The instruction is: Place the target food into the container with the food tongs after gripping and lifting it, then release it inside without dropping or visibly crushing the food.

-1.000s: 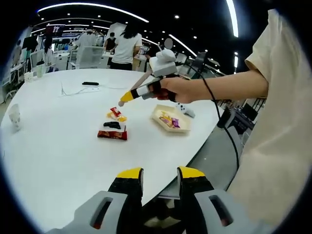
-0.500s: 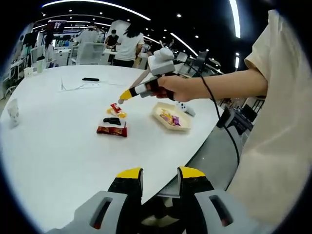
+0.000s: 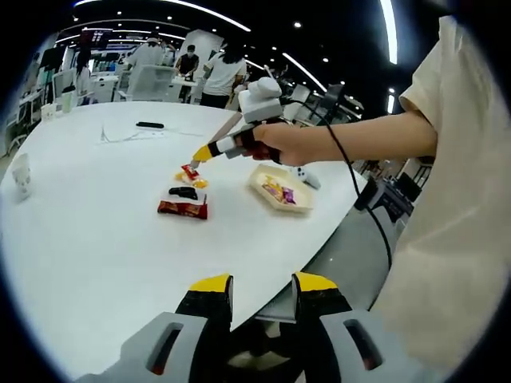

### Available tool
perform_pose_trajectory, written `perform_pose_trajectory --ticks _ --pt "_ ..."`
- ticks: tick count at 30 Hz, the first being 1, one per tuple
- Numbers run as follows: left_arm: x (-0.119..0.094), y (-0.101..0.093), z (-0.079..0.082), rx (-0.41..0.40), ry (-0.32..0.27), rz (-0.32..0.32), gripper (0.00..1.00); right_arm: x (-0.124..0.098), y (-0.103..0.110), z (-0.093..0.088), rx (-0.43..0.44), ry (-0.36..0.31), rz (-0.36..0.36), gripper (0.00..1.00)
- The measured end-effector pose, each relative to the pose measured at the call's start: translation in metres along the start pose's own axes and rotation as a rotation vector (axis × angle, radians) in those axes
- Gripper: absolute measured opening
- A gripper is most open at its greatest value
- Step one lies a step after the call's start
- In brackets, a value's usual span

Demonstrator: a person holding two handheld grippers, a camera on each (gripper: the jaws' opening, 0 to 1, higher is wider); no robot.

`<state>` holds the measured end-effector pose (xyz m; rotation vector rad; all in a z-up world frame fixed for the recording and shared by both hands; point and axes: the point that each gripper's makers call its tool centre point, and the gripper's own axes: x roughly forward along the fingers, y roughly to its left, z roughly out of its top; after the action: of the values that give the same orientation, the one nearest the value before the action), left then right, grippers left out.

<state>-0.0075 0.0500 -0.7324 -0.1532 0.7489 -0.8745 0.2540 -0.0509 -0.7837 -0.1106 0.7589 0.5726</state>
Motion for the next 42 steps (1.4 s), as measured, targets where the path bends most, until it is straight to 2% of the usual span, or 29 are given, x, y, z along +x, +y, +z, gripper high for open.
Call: perform_pose_trajectory --ticks 10,20,29,34,42 --pt "0.003 -0.001 -0.002 -0.005 0.016 -0.021 0.29 0.008 -0.003 -0.003 -0.002 0.011 -0.025 0.29" --pt "0.005 -0.002 -0.002 -0.028 0.008 -0.026 0.30 0.019 0.000 -0.004 -0.007 0.025 -0.028 0.29" --pt "0.005 -0.001 -0.003 -0.038 0.005 -0.025 0.30 0.025 -0.007 -0.005 -0.036 0.038 -0.051 0.29" --pt "0.006 -0.002 -0.006 -0.046 0.006 -0.024 0.30 0.035 -0.014 -0.009 -0.044 0.047 -0.052 0.29" --pt "0.005 0.003 -0.007 -0.060 0.003 -0.007 0.30 0.047 -0.020 -0.015 -0.030 0.058 -0.053 0.29"
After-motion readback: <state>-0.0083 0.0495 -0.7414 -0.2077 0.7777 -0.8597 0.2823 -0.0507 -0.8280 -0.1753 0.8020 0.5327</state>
